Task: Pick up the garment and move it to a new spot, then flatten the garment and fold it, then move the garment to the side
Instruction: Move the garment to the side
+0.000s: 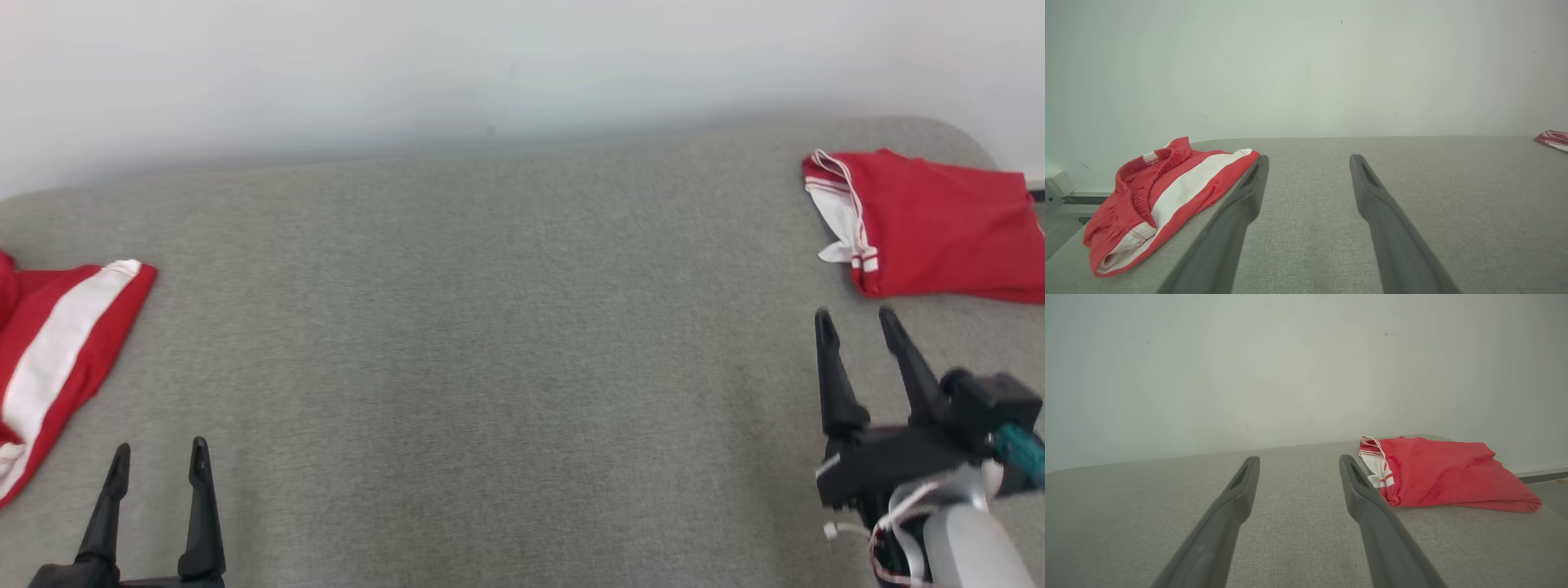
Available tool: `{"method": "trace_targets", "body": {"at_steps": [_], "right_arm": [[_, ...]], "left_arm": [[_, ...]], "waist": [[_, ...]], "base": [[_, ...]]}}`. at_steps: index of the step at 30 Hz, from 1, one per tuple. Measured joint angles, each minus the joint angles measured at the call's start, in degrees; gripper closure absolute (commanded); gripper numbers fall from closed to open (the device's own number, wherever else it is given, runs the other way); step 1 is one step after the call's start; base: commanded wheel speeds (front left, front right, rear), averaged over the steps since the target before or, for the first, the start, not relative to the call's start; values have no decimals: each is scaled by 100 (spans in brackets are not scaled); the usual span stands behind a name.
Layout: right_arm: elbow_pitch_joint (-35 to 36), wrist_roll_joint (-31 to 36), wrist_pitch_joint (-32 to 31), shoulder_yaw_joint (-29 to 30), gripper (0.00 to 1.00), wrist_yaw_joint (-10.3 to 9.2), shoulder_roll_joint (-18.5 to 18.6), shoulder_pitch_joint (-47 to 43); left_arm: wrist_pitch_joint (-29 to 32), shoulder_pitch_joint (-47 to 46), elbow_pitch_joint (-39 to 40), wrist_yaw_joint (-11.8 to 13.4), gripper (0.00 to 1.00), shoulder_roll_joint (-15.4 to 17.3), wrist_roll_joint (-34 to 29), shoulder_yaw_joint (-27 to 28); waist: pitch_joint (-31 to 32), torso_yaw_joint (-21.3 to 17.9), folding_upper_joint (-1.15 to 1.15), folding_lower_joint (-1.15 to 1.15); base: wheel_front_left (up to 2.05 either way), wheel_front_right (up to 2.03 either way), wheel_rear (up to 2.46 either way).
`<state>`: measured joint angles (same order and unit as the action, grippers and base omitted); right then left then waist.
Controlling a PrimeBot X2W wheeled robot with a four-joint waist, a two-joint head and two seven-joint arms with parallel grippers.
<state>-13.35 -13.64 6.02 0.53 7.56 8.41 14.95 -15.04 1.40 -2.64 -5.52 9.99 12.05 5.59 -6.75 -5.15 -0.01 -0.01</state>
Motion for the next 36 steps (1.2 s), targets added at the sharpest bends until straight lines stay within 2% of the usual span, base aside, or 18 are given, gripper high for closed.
{"method": "trace_targets", "body": {"at_steps": [8, 15, 23, 36], "right_arm": [[360, -93, 181, 271, 0, -1, -250, -1023], [621, 64, 259, 278, 0, -1, -427, -1672], [806, 229, 291, 15, 0, 0, -512, -1830], [925, 305, 224, -88, 0, 0, -544, -1880]], "left_arm": [[-1, -5, -279, -57, 0, -85, -108, -79], [0, -36, -539, -110, 0, -143, -147, -170], [0, -32, -724, -154, 0, -140, -163, -218], [0, -144, -723, -163, 0, -73, -187, -354]], "waist": [[308, 399, 0, 0], [537, 712, 1, 1], [682, 903, 1, 1], [662, 892, 2, 1]], "base": [[0, 0, 0], [0, 0, 0], [0, 0, 0], [0, 0, 0]]}}
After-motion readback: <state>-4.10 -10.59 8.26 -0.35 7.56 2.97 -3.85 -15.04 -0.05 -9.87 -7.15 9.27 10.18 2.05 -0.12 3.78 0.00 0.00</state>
